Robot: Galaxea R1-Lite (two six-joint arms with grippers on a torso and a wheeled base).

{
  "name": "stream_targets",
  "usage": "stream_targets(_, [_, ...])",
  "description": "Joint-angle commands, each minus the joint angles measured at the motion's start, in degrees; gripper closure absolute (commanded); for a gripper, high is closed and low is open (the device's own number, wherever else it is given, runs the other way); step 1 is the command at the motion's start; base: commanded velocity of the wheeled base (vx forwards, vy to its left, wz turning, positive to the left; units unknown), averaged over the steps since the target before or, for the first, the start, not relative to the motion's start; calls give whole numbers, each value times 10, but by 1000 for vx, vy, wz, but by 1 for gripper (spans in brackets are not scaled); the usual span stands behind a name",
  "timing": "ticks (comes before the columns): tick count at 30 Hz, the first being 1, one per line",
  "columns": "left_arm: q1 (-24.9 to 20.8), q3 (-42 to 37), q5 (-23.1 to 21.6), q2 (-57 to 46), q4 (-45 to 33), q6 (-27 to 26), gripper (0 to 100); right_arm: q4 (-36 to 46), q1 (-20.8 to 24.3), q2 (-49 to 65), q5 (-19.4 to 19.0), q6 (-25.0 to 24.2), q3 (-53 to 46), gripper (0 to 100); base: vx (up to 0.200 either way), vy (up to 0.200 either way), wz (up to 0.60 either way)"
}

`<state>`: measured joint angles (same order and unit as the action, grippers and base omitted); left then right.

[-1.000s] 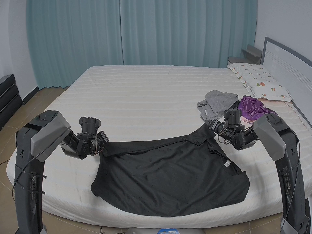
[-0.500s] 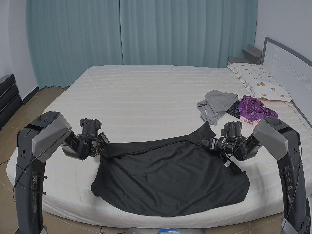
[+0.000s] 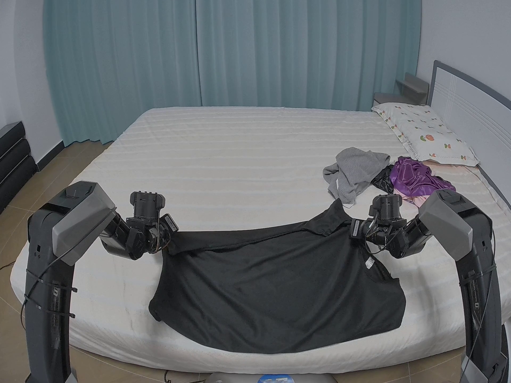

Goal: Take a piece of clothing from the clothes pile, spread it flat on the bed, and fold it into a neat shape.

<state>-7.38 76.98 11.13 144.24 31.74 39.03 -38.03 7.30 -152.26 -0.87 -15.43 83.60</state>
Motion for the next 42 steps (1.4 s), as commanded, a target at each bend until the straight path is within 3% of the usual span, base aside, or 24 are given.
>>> stream_targets(1, [7,24,0,2,-1,0,100,-5,-25,4,8,-9,23,100,0,0,0])
stream_targets(16, [10,95,26,54,-1,2,100,-7,-44,-13,10,-94,63,100,0,0,0])
stream_targets(29, [6,149,25,72,-1,46,100,-7,-38,-34,11,-119,67,100,0,0,0])
stream_targets(30, [6,151,23,73,-3,46,0,-7,-36,-31,11,-130,67,0,0,0,0])
stream_targets(37, [6,140,25,71,-3,46,0,-7,-41,18,0,-174,30,0,0,0,0])
stream_targets(42, [10,64,25,16,-2,43,0,-23,-60,89,-57,-181,-65,0,0,0,0])
